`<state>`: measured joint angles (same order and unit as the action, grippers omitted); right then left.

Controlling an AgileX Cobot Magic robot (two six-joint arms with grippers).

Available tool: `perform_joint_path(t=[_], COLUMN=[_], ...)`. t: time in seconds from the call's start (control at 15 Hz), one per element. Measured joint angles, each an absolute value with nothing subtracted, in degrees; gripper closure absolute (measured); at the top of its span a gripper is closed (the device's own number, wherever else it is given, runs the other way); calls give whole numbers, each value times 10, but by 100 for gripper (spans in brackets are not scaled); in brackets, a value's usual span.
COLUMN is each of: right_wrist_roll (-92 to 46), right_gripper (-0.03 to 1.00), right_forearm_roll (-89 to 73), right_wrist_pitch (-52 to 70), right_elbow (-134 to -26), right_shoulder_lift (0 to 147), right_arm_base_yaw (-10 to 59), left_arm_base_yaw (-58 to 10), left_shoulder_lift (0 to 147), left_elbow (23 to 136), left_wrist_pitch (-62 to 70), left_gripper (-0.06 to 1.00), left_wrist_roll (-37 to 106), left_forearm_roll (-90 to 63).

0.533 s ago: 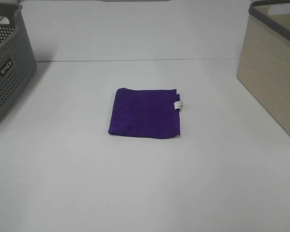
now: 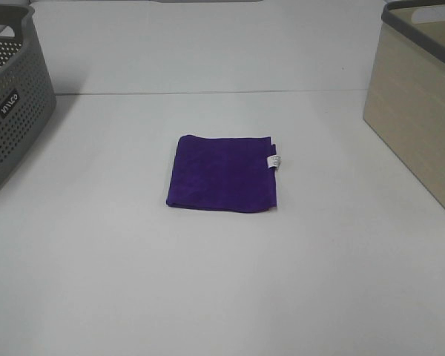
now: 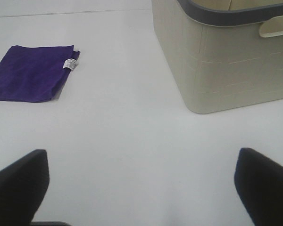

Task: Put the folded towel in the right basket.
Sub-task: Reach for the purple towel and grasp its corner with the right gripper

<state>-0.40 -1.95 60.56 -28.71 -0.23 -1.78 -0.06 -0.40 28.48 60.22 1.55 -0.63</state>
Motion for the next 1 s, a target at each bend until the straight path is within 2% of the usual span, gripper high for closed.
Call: perform_joint_path(t=[1.0], right_wrist_roll=[-4], right_gripper=[0], right_forearm_roll=[-19], right_wrist_pitch=[606], right_elbow=[-287], right_shoulder_lift=[-2], right_arm_base_yaw=[-18], left_arm_base_yaw=[0], left_shoulder_lift=[-4], left_elbow=[285], left_wrist_pitch=[602], left_gripper=[-5], left_wrist_roll=[15], left_forearm_roll=[-23])
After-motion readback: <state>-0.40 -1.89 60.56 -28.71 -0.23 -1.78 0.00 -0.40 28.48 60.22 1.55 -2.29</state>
